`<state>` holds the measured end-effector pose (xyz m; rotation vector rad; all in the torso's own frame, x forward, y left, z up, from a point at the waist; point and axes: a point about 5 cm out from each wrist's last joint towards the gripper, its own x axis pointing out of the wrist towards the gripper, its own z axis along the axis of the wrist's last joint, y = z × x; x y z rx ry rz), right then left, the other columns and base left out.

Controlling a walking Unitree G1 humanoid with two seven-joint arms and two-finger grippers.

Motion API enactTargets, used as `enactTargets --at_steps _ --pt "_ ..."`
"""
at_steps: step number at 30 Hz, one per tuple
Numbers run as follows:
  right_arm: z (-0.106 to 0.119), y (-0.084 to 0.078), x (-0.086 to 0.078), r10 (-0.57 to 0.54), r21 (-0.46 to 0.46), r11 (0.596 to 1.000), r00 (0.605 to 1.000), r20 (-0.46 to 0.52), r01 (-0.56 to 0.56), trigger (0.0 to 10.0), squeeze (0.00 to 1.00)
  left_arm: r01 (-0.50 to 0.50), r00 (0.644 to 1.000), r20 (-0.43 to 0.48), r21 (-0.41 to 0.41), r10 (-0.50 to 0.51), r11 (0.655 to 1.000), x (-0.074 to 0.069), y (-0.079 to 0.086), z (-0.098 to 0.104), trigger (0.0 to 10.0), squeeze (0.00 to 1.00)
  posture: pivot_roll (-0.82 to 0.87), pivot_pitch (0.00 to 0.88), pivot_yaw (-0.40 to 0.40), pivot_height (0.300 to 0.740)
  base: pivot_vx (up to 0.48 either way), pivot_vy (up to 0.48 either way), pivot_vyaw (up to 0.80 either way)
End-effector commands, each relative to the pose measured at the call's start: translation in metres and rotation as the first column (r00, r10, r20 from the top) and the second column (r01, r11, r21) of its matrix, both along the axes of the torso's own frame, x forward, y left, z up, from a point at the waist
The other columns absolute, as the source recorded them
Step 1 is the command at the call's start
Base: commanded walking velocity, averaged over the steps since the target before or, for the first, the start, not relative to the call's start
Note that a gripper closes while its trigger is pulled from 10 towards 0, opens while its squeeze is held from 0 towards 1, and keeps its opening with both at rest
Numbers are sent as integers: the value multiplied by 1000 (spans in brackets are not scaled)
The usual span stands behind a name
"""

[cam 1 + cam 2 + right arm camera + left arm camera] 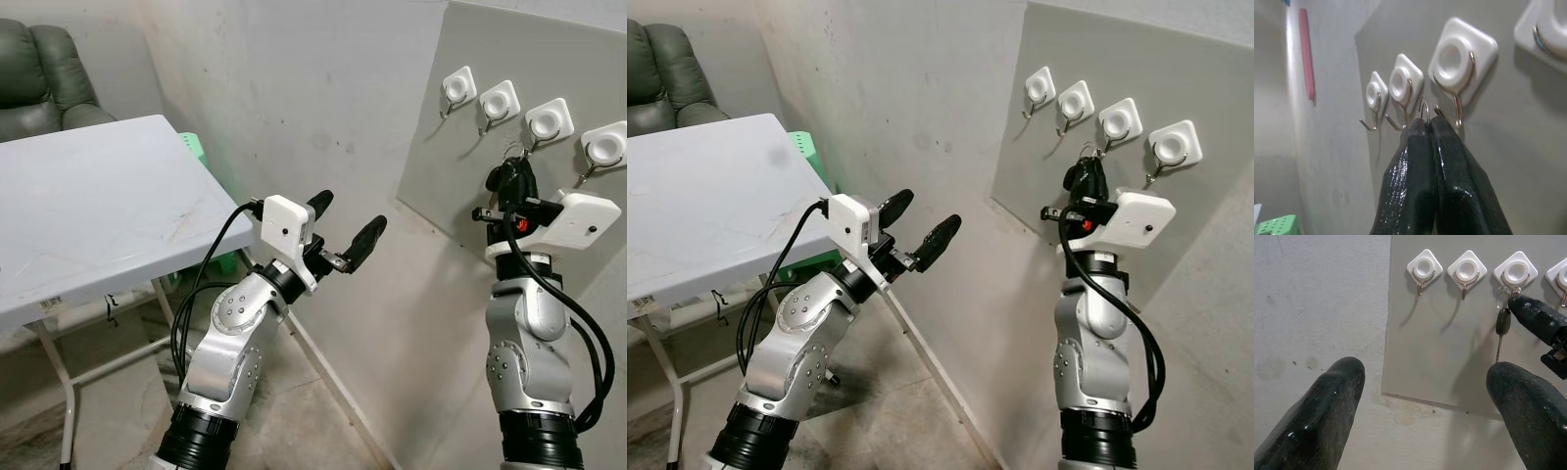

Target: Hang keys on a hook

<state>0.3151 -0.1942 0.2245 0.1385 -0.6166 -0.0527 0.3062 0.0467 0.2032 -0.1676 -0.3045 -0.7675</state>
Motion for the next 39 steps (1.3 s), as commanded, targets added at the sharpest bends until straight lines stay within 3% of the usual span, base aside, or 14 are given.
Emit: enactTargets --at_steps 1,13,22,30,31,39 --pt "10 0 -2 -3 -5 1000 999 47 3 10000 0 13 1000 12 -5 -13 1000 -1 -2 4 10000 0 -42 0 -20 740 0 0 0" --pt "5 -4 -1 5 89 996 1000 21 -7 10000 0 11 1000 8 -13 -11 1000 -1 -1 5 10000 0 -43 3 -19 740 0 0 0" --pt "-10 -5 3 66 240 969 997 -38 -55 10000 0 8 1000 7 -14 -7 1000 -1 -1 5 10000 0 -42 6 -19 740 0 0 0" --pt "-12 -1 2 98 237 968 994 -44 -85 10000 0 2 1000 4 -18 -2 1000 -1 1 5 10000 0 -36 9 -20 740 0 0 0" --pt "-12 0 2 112 243 965 993 -39 -99 10000 1000 2 1000 4 -18 -2 1000 -1 1 5 10000 0 -36 9 -20 740 0 0 0" --pt "-13 3 1 125 215 970 991 -41 -113 10000 1000 -8 1000 0 -26 8 1000 -1 2 5 10000 0 -35 11 -24 740 0 0 0"
